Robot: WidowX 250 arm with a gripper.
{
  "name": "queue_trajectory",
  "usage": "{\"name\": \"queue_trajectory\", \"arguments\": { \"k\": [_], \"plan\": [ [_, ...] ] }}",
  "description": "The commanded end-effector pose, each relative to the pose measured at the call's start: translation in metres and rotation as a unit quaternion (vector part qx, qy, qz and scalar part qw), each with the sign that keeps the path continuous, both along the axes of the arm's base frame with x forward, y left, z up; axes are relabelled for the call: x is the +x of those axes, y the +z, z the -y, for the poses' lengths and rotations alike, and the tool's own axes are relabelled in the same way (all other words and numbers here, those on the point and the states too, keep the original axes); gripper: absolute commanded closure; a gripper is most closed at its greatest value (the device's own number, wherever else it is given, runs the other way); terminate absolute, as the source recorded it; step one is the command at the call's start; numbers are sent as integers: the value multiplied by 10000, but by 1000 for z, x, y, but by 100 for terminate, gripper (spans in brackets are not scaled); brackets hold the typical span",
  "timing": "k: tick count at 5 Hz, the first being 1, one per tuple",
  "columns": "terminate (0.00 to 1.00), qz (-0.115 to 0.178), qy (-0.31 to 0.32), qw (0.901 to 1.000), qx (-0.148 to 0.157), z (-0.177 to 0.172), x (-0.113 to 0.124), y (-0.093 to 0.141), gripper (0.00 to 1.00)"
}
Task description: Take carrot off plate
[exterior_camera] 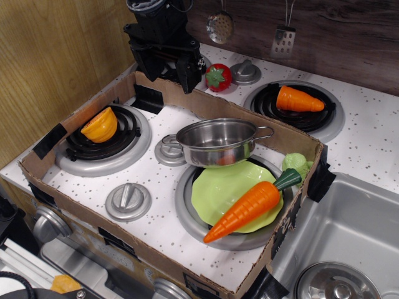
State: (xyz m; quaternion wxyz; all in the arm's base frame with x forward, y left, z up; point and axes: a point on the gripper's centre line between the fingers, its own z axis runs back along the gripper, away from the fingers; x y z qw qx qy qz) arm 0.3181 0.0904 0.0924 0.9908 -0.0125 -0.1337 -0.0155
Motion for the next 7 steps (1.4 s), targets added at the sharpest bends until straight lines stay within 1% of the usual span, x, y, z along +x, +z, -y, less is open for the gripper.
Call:
{"name": "queue_trajectory", "arguments": {
  "k": [1,2,3,4,5,6,7],
  "plan": [
    [0,0,0,10000,0,0,0,0,0],
    [0,204,-579,9974,366,15,-8,15,0],
    [0,232,-939,9936,586,27,-15,29,0],
    [0,534,-1461,9849,759,43,-31,37,0],
    [0,638,-1925,9772,635,64,-50,31,0],
    [0,752,-2043,9739,649,87,-68,30,0],
    [0,481,-1678,9842,297,114,-79,24,0]
  ]
}}
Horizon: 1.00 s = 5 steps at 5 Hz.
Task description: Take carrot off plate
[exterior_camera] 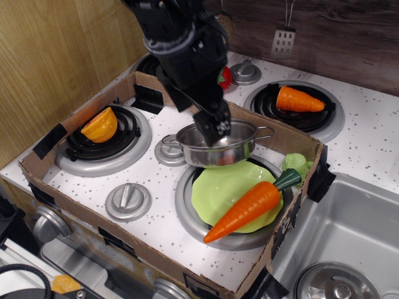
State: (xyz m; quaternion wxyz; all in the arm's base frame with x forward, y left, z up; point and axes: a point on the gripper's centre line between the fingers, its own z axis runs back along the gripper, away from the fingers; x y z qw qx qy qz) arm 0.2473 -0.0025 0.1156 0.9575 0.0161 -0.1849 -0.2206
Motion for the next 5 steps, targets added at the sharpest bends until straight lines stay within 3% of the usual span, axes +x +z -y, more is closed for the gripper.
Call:
{"name": "queue_trajectory", "arguments": {
  "k": [1,2,5],
  "plan": [
    [0,-415,794,9942,-595,43,-13,-6,0],
    [0,-456,1152,9902,-641,56,-14,-17,0],
    [0,-211,1310,9910,-159,58,-6,-66,0]
  ]
}}
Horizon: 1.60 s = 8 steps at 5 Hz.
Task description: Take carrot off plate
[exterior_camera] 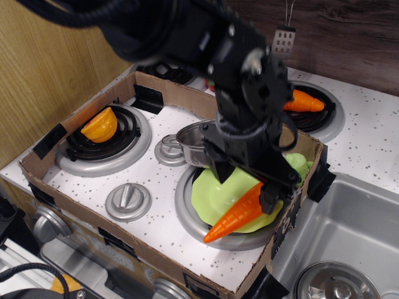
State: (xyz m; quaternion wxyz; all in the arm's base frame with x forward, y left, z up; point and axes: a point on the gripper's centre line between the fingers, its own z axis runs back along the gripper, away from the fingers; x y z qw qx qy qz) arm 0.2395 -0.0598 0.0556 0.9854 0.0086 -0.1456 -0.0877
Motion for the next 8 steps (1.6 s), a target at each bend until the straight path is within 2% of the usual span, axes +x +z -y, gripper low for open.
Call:
{"name": "queue_trajectory", "arguments": {
  "k": [1,3,4,5,6,7,8],
  "plan": [
    [0,224,-38,9997,101,-1,0,-14,0],
    [0,319,-93,9994,-7,-3,-2,-30,0],
    [0,270,-40,9996,-85,-6,0,-32,100],
    [0,135,39,9998,-145,-6,2,-22,100],
    [0,148,172,9990,-381,0,1,-4,100],
    [0,10,250,9986,-466,2,-1,17,100],
    [0,-41,161,9990,-423,-11,-5,28,100]
  ]
}}
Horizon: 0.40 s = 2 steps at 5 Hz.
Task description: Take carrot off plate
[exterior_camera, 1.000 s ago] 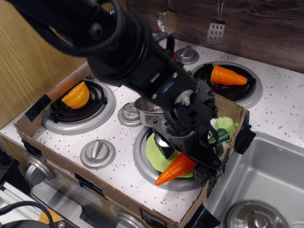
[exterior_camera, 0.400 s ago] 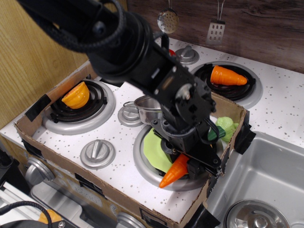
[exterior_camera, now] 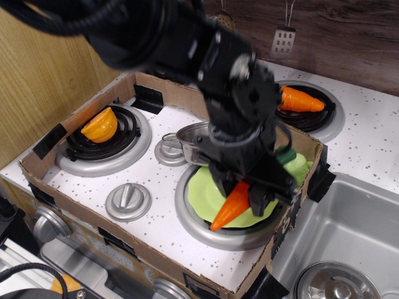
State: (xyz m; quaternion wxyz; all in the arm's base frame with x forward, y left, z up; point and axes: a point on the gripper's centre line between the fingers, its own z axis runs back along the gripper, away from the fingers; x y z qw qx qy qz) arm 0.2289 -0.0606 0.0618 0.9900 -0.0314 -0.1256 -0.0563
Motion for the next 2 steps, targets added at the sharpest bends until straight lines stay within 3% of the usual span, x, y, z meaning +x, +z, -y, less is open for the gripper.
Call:
{"name": "queue_trajectory", "arguments": {
  "k": [1,2],
  "plan": [
    [0,396,-300,9984,261,-42,1,23,100],
    [0,500,-629,9951,582,-75,2,32,100]
  ]
}}
